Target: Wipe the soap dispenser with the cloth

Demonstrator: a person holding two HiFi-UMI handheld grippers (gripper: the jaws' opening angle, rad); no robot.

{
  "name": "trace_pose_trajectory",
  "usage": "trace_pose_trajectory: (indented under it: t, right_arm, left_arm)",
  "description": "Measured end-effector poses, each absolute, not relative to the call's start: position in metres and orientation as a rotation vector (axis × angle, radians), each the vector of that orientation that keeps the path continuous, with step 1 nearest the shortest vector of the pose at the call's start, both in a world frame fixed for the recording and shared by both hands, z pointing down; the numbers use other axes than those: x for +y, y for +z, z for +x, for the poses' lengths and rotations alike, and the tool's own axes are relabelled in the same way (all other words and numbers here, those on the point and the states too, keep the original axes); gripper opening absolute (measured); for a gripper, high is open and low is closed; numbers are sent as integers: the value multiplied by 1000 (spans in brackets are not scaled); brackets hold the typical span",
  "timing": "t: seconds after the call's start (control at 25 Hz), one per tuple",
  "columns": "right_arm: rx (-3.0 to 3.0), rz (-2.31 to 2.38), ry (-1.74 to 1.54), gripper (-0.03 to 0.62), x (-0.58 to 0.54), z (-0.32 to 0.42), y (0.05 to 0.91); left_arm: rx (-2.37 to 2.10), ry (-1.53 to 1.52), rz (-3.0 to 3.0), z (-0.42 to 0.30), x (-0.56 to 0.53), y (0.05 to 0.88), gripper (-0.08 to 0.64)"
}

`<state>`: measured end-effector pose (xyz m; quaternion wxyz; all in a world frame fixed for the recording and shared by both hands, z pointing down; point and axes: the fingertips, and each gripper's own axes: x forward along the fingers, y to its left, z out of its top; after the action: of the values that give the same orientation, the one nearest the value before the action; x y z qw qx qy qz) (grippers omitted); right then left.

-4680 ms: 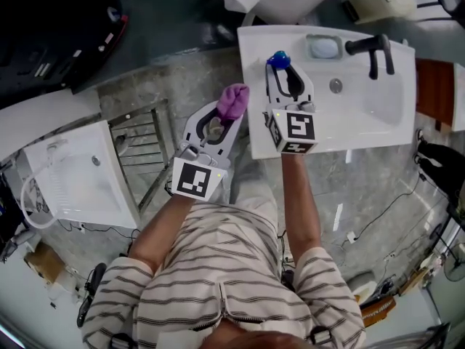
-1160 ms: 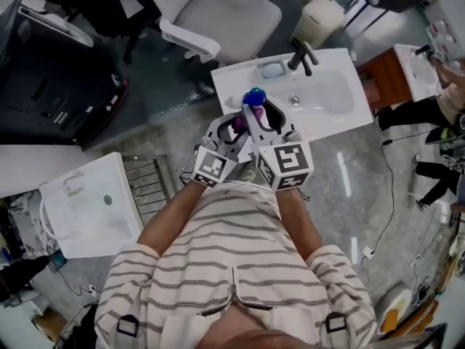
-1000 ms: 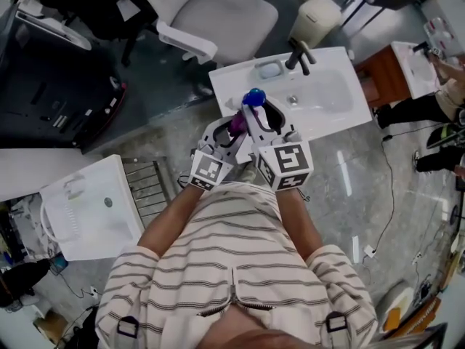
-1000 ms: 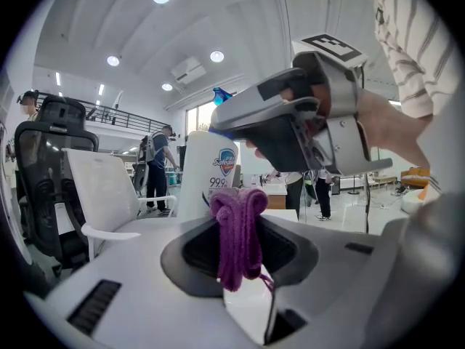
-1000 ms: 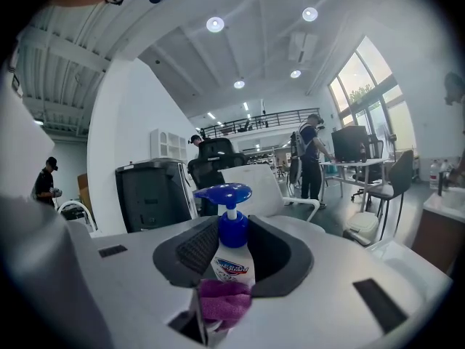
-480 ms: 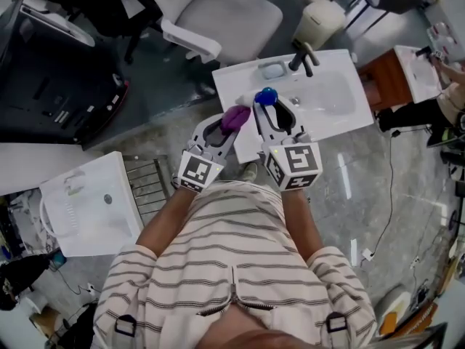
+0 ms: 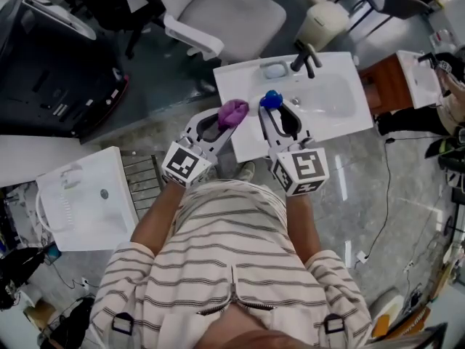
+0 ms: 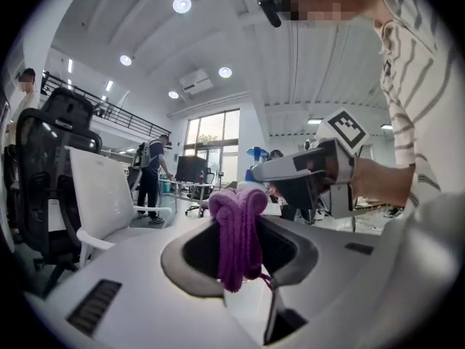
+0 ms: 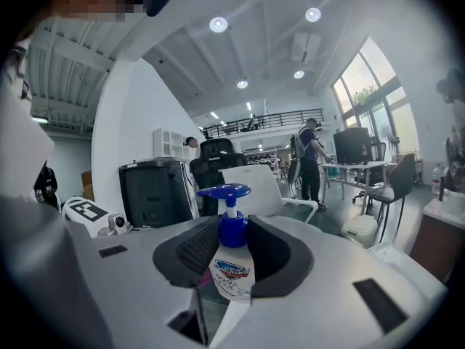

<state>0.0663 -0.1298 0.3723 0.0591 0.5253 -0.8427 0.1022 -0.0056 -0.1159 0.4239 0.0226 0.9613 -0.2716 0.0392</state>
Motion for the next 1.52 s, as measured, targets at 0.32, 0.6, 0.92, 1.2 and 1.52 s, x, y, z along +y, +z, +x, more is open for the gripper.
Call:
trace_pose_trajectory:
  t: [0.32, 0.6, 0.92, 1.2, 1.52]
  right_arm:
    - [-2590, 1520, 306, 135, -123, 68, 375]
    - [-2663, 1373, 253, 135, -111, 60, 372]
    - [-2740, 1253, 251, 135, -103, 52, 368]
    - [-2785, 1147, 248, 135, -92, 45, 367]
    - [-2838, 1095, 285, 135, -85, 42, 362]
  left_arm:
    - [-676, 129, 3068, -1, -120, 423, 118]
    - [-478, 153, 3164, 9, -120, 420, 118]
    - [-201, 149, 3181, 19, -122, 420, 118]
    - [-20, 223, 3203, 27, -119, 427, 117]
    - [85, 263, 3190, 32, -114, 439, 115]
